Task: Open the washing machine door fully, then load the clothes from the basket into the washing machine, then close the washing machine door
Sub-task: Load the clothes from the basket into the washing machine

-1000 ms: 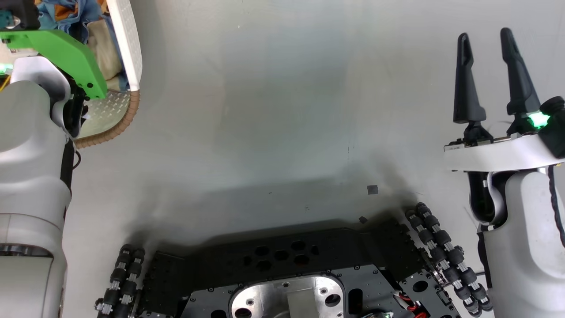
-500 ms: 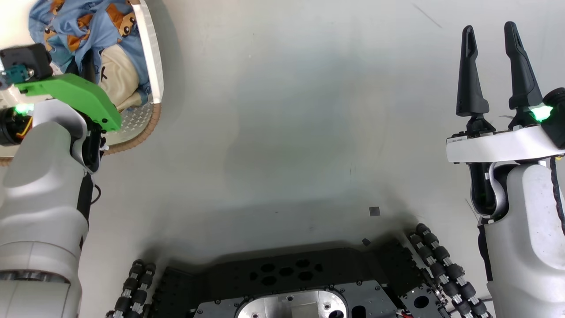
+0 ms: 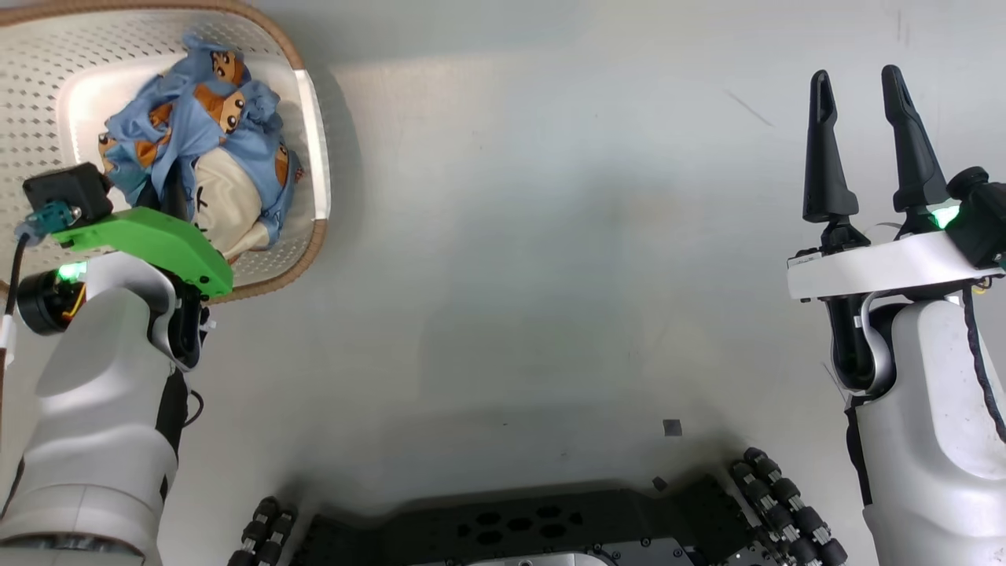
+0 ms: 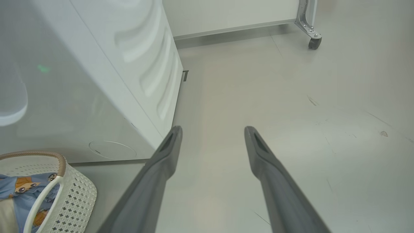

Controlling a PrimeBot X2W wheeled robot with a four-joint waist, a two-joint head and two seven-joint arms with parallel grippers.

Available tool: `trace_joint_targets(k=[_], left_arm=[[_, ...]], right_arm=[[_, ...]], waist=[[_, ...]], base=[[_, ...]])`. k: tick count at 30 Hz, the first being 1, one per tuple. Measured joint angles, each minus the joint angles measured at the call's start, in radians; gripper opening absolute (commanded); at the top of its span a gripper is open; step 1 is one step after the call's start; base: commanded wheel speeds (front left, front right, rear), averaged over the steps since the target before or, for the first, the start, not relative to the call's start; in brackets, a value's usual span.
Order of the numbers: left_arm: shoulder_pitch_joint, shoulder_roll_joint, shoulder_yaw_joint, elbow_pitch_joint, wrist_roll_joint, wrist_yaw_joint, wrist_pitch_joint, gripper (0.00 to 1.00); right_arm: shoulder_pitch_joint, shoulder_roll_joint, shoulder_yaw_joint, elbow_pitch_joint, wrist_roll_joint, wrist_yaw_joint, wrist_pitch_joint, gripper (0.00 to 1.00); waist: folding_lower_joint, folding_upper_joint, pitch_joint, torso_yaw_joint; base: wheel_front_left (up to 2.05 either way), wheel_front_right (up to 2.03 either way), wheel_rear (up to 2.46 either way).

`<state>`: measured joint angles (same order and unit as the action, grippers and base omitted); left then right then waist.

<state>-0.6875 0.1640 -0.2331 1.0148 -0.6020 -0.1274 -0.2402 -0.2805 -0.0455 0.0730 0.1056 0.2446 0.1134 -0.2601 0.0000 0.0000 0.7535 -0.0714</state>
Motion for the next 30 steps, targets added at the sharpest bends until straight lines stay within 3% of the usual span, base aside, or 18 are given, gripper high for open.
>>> trace_joint_targets(k=[10, 30], left_arm=[[0.079, -0.021, 0.011, -0.039, -0.064, 0.000, -0.008, 0.00], [0.218, 0.007, 0.104, -0.259, -0.079, 0.000, -0.009, 0.00]], right_arm=[[0.007, 0.000, 0.007, 0.039, 0.000, 0.002, 0.000, 1.00], [0.079, 0.001, -0.034, 0.095, -0.007, 0.008, 0.000, 1.00]], waist=[[0.0000, 0.0000, -0.110, 0.011], [-0.0001, 0.0000, -0.326, 0.039]], base=[[0.00, 0.00, 0.00], [0.00, 0.00, 0.00]])
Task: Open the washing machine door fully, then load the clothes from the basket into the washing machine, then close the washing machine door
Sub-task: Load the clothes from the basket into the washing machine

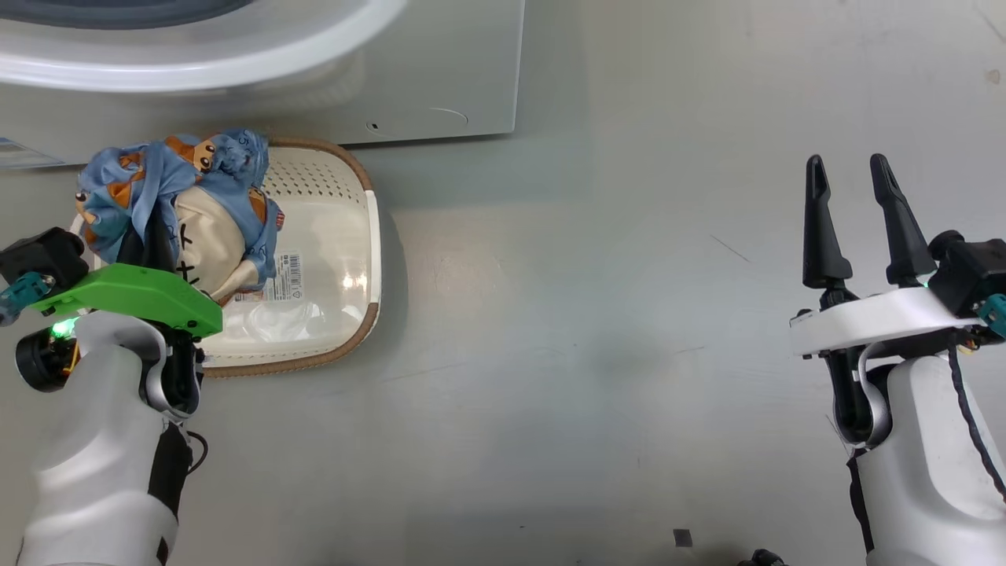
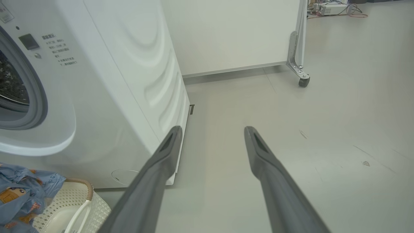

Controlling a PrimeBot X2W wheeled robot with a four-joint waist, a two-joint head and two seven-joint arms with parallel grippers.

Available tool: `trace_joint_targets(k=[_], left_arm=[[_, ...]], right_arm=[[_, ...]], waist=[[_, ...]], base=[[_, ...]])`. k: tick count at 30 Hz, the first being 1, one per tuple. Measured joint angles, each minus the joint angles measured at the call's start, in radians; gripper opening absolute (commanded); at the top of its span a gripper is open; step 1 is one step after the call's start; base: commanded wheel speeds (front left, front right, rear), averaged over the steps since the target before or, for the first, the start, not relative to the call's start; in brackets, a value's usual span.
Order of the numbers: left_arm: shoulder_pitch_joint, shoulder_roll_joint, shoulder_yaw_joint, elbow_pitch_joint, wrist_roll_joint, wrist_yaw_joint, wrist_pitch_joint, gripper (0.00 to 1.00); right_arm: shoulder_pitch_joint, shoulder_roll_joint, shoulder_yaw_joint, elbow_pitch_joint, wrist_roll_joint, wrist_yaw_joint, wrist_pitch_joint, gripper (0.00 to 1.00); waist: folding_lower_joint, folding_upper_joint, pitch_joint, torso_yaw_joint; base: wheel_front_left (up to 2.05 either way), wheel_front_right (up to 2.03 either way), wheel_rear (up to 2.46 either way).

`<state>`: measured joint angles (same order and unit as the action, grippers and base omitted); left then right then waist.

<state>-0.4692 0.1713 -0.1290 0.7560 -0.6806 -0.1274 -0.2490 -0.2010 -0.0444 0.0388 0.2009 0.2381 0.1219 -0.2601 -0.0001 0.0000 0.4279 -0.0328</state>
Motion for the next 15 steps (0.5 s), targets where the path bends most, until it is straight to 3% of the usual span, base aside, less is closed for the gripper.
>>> trace_joint_targets(k=[15], left_arm=[[0.109, 0.016, 0.064, -0.189, 0.094, 0.000, 0.000, 0.00]], right_arm=[[0.067, 0.000, -0.012, 0.041, 0.000, 0.000, 0.000, 1.00]], waist=[[0.0000, 0.0000, -0.146, 0.021]], base=[[0.00, 0.00, 0.00]])
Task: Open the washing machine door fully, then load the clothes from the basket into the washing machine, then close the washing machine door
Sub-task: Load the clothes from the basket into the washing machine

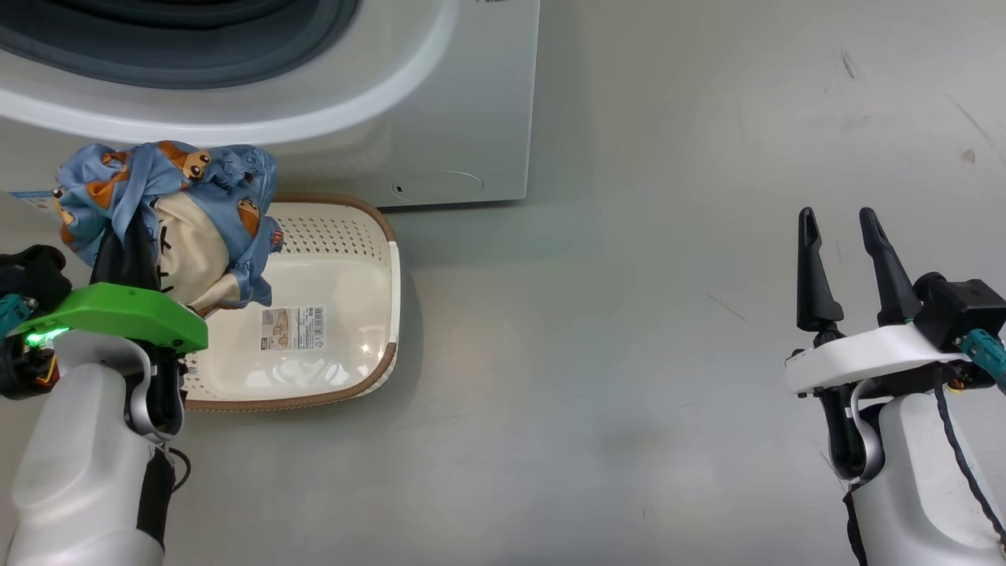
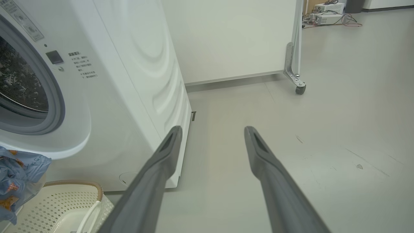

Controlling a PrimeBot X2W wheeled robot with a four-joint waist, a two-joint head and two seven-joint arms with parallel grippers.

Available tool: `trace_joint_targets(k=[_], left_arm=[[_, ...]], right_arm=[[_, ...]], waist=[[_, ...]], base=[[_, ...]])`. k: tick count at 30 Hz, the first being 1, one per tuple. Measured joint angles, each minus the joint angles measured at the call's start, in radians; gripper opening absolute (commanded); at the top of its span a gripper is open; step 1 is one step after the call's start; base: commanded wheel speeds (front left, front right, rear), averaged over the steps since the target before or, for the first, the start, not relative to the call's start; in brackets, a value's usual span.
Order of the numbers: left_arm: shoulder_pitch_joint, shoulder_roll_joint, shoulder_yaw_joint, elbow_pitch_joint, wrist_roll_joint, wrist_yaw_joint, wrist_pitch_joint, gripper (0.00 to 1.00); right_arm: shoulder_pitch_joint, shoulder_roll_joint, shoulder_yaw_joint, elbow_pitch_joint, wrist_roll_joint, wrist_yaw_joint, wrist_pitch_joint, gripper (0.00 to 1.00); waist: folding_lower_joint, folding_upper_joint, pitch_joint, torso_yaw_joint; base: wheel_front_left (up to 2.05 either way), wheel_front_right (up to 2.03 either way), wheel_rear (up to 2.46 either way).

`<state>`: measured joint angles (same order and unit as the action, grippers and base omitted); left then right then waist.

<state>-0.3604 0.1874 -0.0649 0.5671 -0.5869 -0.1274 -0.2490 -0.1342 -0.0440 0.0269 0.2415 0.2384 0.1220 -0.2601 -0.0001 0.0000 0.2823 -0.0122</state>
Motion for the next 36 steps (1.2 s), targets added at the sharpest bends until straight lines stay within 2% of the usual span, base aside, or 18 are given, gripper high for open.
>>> trace_joint_targets(k=[19, 28, 36], left_arm=[[0.158, -0.018, 0.111, -0.208, 0.133, 0.000, 0.000, 0.00], [0.247, -0.072, 0.134, -0.265, 0.195, 0.000, 0.000, 0.00], [0.280, -0.086, 0.154, -0.318, 0.231, 0.000, 0.000, 0.00]], right_arm=[[0.038, 0.001, 0.009, 0.005, -0.005, 0.000, 0.000, 1.00], [0.071, 0.002, 0.013, 0.013, -0.011, 0.000, 0.000, 1.00], [0.083, 0.003, 0.009, 0.007, -0.011, 0.000, 0.000, 1.00]], waist=[[0.0000, 0.0000, -0.128, 0.005], [0.0001, 0.0000, -0.190, -0.010], [0.0000, 0.0000, -0.209, -0.015]], base=[[0.00, 0.00, 0.00], [0.00, 0.00, 0.00], [0.00, 0.00, 0.00]])
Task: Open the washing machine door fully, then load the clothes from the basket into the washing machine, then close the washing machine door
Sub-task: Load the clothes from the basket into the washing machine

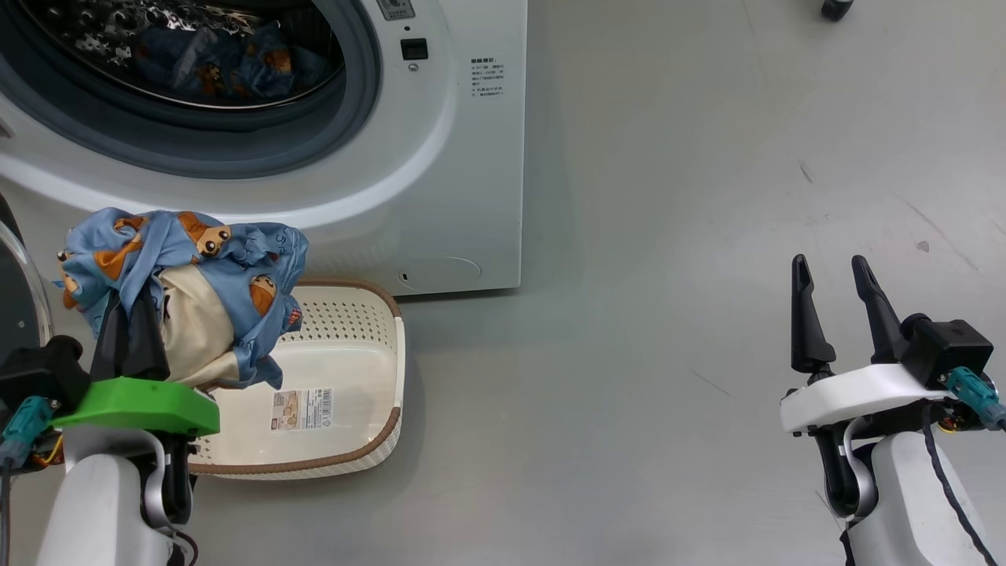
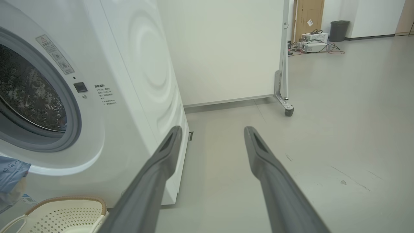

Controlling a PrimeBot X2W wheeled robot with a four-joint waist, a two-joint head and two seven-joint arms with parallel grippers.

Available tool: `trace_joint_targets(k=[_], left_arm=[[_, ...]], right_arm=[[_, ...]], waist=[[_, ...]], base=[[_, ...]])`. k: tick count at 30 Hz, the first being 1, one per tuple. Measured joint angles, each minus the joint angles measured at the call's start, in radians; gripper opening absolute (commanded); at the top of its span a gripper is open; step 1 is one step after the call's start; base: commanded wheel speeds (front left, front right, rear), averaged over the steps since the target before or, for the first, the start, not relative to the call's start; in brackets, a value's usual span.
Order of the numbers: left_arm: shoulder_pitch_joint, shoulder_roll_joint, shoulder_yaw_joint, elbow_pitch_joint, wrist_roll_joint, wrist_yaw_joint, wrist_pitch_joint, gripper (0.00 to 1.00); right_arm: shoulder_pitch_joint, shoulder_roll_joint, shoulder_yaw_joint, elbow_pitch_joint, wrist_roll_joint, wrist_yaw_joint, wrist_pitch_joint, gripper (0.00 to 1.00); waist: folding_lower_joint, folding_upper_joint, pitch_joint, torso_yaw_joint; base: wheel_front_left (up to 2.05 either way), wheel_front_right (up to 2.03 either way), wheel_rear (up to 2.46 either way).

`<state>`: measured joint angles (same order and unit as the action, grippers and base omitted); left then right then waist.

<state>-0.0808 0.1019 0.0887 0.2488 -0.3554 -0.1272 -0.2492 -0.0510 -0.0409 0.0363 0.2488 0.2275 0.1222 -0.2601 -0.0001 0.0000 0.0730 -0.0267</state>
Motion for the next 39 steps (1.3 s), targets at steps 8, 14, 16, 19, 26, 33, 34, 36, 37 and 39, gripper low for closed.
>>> trace_joint_targets(k=[8, 14, 16, 19, 26, 33, 34, 36, 37, 39], left_arm=[[0.040, -0.016, 0.007, -0.033, 0.022, 0.000, 0.000, 0.00], [0.040, -0.023, 0.007, -0.057, 0.026, 0.000, 0.000, 0.00], [0.040, -0.027, 0.010, -0.065, 0.026, 0.000, 0.000, 0.00], [0.040, -0.029, 0.010, -0.073, 0.027, 0.000, 0.000, 0.00], [0.027, -0.031, 0.007, -0.099, 0.027, 0.000, 0.000, 0.00], [-0.046, -0.035, 0.003, -0.109, 0.029, 0.000, 0.000, 0.00], [-0.057, -0.037, 0.003, -0.109, 0.029, 0.000, 0.000, 0.00], [-0.076, -0.038, 0.005, -0.109, 0.029, 0.000, 0.000, 0.00], [-0.085, -0.038, 0.010, -0.107, 0.029, 0.000, 0.000, 0.00], [-0.099, -0.037, 0.015, -0.100, 0.029, 0.000, -0.001, 0.00]], right_arm=[[0.006, 0.001, 0.004, -0.011, 0.000, 0.000, 0.000, 1.00], [0.017, 0.001, 0.004, -0.017, 0.000, 0.000, 0.000, 1.00], [0.018, 0.001, 0.004, -0.020, 0.000, 0.000, 0.000, 1.00], [0.018, 0.001, 0.004, -0.029, 0.000, 0.000, 0.000, 1.00], [0.018, 0.000, 0.006, -0.045, 0.000, 0.000, 0.000, 1.00], [0.006, -0.001, 0.015, -0.060, -0.002, 0.000, 0.000, 1.00], [-0.002, -0.001, 0.017, -0.060, -0.002, 0.000, 0.000, 1.00], [-0.016, -0.001, 0.027, -0.063, -0.002, 0.000, 0.000, 1.00], [-0.023, -0.001, 0.032, -0.063, -0.002, 0.000, 0.000, 1.00], [-0.031, -0.001, 0.033, -0.063, -0.002, 0.000, 0.000, 1.00]], waist=[[0.0000, 0.0000, 0.005, 0.002], [0.0001, 0.0000, 0.029, 0.005], [0.0000, 0.0000, 0.039, 0.006], [0.0001, 0.0000, 0.058, 0.008], [0.0001, 0.0000, 0.118, 0.016], [0.0001, 0.0000, 0.195, 0.022], [0.0001, 0.0000, 0.206, 0.022], [0.0001, 0.0000, 0.226, 0.021], [0.0001, 0.0000, 0.235, 0.019], [0.0001, 0.0000, 0.250, 0.014]], base=[[0.00, 0.00, 0.00], [0.00, 0.00, 0.00], [0.00, 0.00, 0.00], [0.00, 0.00, 0.00], [0.00, 0.00, 0.00], [0.00, 0.00, 0.00], [0.00, 0.00, 0.00], [0.00, 0.00, 0.00], [0.00, 0.00, 0.00], [0.00, 0.00, 0.00]])
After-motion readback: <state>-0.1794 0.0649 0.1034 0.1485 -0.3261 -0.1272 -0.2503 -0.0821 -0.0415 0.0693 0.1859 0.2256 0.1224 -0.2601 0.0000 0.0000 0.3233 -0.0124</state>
